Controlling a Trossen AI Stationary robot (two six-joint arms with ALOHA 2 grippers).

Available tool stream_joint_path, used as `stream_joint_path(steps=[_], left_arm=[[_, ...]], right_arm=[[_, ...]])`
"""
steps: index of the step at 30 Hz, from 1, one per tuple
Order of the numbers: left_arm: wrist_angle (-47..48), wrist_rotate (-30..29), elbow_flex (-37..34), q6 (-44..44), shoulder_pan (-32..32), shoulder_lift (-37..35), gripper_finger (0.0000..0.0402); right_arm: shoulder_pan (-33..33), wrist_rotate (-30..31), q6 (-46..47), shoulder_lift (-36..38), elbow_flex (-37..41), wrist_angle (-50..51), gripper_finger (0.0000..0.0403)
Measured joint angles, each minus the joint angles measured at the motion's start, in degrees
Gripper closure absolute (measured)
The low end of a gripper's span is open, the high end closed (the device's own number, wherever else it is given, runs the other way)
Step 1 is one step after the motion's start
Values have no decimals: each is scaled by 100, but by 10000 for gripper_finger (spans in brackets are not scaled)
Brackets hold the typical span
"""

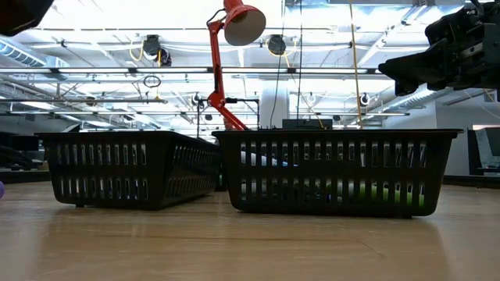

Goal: Pick & Place Markers
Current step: Put the purple highlighter into the bottom left black bin

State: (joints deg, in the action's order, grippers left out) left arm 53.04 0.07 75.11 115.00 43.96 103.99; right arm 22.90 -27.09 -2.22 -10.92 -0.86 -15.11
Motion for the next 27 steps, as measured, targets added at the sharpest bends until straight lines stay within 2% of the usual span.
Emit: stream_joint_path(steps=[8,17,27], left_arm=[[299,-77,0,642,25,96,327],[501,-480,0,718,-6,96,257],[726,-607,-252,953,-45,94,247]], right_arm=[[-2,0,0,0,0,0,325],[-2,0,0,0,0,0,325],[-2,0,0,0,0,-2,325]])
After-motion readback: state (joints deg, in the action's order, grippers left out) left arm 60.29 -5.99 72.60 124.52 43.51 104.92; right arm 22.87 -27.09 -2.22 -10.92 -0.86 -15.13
